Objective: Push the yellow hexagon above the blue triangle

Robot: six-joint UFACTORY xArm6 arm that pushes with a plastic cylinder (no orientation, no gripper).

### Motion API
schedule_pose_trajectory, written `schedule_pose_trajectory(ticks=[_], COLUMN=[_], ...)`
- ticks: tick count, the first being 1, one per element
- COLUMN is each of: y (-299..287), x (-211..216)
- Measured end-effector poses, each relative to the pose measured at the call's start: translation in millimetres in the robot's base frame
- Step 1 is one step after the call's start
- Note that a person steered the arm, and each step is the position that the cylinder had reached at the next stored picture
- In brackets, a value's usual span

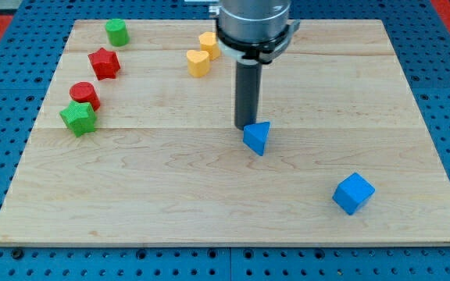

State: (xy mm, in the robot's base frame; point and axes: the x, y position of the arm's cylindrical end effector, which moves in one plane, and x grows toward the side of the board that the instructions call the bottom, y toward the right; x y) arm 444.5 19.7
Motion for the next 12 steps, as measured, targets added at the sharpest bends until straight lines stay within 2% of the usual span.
schedule_pose_trajectory(ticks=[2,3,5,7,8,9,11,12], y=[81,75,-119,-161,-154,-70,76,66], x=[50,40,-18,-149,-211,-212,-78,-81])
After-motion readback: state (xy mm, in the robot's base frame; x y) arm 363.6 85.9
